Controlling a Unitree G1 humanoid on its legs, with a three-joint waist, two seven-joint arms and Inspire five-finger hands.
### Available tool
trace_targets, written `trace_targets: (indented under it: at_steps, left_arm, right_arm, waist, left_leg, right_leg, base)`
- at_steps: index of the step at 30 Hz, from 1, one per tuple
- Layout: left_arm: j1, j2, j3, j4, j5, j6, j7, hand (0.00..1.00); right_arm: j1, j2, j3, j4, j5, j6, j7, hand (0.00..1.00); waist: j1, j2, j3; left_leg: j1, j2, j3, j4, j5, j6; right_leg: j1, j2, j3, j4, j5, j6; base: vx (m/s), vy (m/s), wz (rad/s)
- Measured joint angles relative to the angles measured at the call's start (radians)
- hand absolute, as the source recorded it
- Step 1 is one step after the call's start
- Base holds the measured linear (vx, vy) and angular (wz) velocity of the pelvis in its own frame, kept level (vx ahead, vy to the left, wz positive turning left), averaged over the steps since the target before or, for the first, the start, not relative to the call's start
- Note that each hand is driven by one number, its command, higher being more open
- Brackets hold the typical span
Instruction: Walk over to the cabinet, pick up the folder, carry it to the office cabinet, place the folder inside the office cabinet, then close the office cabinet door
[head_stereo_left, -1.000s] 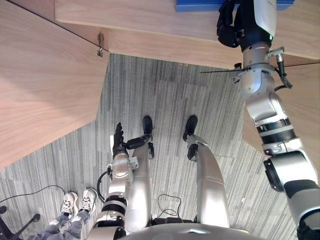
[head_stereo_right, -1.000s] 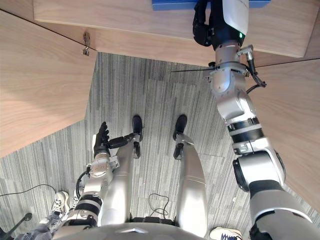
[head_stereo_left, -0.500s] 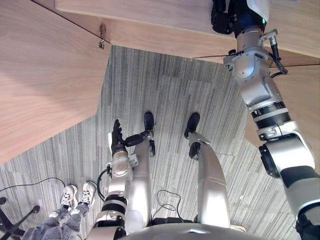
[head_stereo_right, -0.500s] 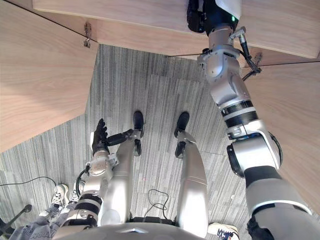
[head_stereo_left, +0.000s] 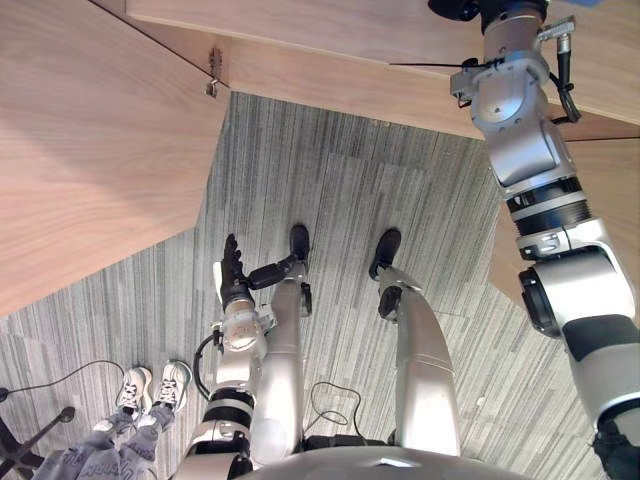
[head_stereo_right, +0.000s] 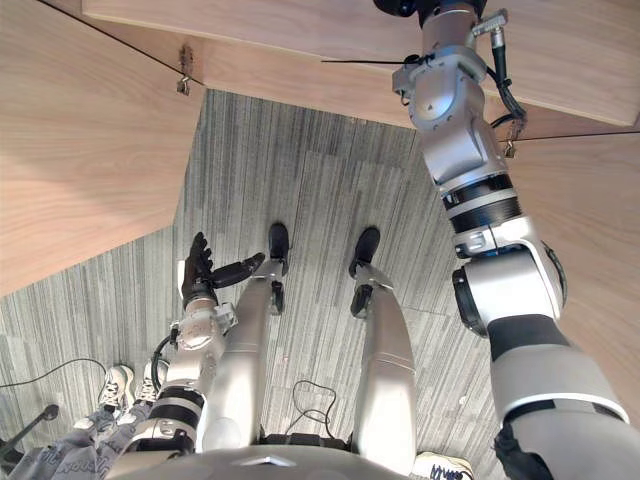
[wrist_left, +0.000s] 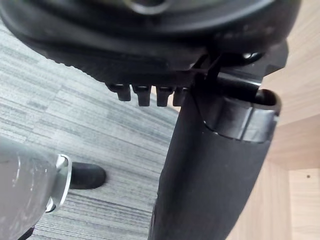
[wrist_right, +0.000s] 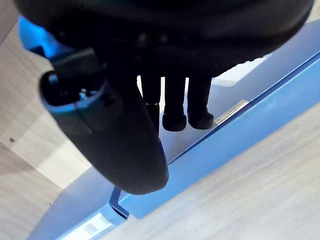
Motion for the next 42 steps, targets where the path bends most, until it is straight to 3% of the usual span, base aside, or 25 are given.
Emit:
trace_targets:
  at_steps: [6,17,30,42]
  left_arm:
    - [0.002,0.002,0.000,0.000,0.000,0.001,-0.006,1.00]
    - [0.004,0.014,0.001,0.009,0.002,0.009,-0.024,1.00]
    - [-0.002,0.034,0.001,0.057,0.000,0.008,-0.021,1.00]
    - [-0.006,0.033,0.000,0.054,-0.020,0.000,-0.001,1.00]
  right_arm:
    - [0.134,-0.012,-0.104,-0.137,0.062,-0.004,-0.019,0.00]
    - [0.253,-0.006,-0.107,-0.184,0.057,-0.020,0.011,0.00]
    - [0.186,-0.007,-0.076,0.043,0.060,-0.037,0.035,0.00]
    - [0.093,-0.025,-0.072,0.097,0.100,-0.048,0.018,0.00]
  waist:
    - [-0.005,0.000,0.000]
    - [-0.008,0.000,-0.001]
    - [0.003,0.000,-0.003]
    - [-0.003,0.001,-0.003]
  left_leg:
    - [0.035,0.003,0.009,0.003,0.000,0.000]
    - [0.079,0.021,0.028,-0.001,-0.002,0.003]
    - [0.043,0.017,0.026,-0.036,0.011,0.000]
    - [0.023,0.014,0.019,-0.102,0.047,-0.010]
  right_leg:
    - [0.041,0.000,-0.002,-0.007,0.000,0.000]
    - [0.072,0.018,0.012,-0.008,0.005,-0.005]
    - [0.032,0.017,0.006,-0.029,0.006,-0.005]
    - [0.005,0.017,-0.010,-0.062,0.018,-0.015]
  base:
    - [0.00,0.000,0.00]
    - [-0.02,-0.035,-0.06]
    - [0.01,-0.015,0.02]
    - [0.01,-0.010,0.04]
